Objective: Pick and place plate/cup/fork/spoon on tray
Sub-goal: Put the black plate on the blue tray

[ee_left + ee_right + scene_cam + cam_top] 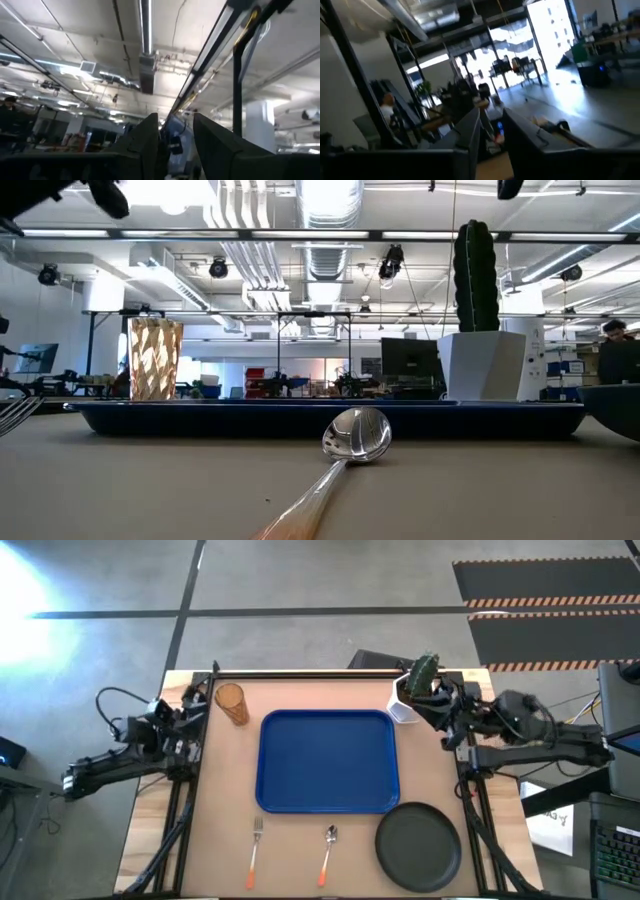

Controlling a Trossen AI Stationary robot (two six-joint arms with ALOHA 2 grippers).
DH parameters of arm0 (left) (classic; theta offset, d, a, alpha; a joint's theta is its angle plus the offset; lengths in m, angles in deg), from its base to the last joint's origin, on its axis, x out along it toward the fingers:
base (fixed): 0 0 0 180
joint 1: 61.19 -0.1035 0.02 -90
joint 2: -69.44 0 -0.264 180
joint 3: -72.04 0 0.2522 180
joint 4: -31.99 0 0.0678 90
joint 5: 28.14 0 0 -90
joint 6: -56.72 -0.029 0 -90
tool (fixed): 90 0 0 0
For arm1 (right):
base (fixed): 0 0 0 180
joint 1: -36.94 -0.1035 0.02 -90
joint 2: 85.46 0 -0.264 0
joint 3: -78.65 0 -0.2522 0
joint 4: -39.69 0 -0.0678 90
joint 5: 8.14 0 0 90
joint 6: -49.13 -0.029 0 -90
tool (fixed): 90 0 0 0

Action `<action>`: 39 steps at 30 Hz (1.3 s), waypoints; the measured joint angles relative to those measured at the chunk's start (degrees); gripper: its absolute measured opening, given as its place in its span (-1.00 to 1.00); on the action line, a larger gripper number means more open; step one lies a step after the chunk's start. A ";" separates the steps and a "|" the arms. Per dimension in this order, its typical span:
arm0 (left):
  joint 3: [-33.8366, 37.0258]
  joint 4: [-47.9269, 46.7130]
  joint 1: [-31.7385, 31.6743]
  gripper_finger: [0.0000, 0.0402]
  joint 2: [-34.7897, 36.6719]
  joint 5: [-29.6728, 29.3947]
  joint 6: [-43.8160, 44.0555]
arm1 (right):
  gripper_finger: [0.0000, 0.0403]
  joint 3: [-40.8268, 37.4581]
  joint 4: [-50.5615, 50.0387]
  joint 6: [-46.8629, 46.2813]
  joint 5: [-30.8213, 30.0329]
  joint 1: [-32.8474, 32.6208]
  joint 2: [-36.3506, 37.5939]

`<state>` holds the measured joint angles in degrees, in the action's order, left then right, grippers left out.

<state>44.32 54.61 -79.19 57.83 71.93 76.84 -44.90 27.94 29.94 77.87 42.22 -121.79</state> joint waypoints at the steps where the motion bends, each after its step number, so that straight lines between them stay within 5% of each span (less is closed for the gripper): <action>1: -2.19 -3.63 0.00 -0.47 -0.24 0.02 -1.14 | -0.51 3.44 -5.59 -0.15 -0.33 0.00 -1.68; 7: -17.05 -30.45 0.00 -0.47 -3.70 -2.29 -7.28 | -0.27 22.48 -35.90 -4.11 -0.57 0.00 -12.63; 17: -32.26 -41.64 0.00 -0.30 -9.80 -3.69 -15.11 | -0.22 40.70 -77.89 -17.03 1.18 -0.95 -29.75; 27: -32.46 -43.55 0.00 -0.10 -10.49 -3.80 -14.55 | -0.21 41.47 -88.65 -23.69 10.24 -7.28 -39.89; 39: -32.47 -43.47 0.00 -0.10 -10.75 -3.30 -14.52 | -0.21 41.23 -89.15 -38.18 13.22 -23.91 -47.39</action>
<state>11.84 11.14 -79.19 47.07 68.63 62.32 -3.68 -61.21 -8.24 91.09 18.32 -169.18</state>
